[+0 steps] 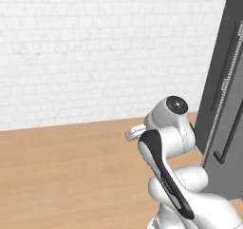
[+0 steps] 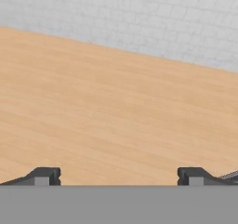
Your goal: Place one potato and one steak in each tupperware on the nearby counter, to pack two identical lunches.
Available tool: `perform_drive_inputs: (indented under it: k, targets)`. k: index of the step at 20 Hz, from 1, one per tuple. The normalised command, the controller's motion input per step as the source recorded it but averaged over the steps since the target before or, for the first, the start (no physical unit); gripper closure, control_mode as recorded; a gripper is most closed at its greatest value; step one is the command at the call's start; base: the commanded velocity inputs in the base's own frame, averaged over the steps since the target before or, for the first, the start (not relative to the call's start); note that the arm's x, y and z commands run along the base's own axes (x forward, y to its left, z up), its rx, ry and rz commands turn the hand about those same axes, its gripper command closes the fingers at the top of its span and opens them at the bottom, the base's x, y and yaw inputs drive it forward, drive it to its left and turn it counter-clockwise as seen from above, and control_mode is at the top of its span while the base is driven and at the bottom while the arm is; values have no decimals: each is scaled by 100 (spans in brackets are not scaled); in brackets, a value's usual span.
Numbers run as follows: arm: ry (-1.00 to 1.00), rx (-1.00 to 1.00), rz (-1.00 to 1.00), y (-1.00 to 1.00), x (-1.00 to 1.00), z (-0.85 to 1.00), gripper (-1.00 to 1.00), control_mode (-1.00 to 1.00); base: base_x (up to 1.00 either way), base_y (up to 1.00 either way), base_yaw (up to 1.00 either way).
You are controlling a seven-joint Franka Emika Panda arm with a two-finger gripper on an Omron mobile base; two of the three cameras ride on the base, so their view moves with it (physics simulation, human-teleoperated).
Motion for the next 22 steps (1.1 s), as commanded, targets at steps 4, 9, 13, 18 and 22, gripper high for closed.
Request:
perform_drive_inputs:
  k: [4, 9, 13, 18, 22]
  targets:
    - [0, 0, 0, 0, 0, 0, -100, 100, 83, 8, 2]
    - [0, 0, 0, 0, 0, 0, -100, 100, 9, -42, 13]
    - [0, 0, 0, 0, 0, 0, -100, 100, 100, 81, 0]
    - [0, 0, 0, 0, 0, 0, -100, 100, 100, 94, 0]
    - [0, 0, 0, 0, 0, 0, -100, 100, 100, 61, -16]
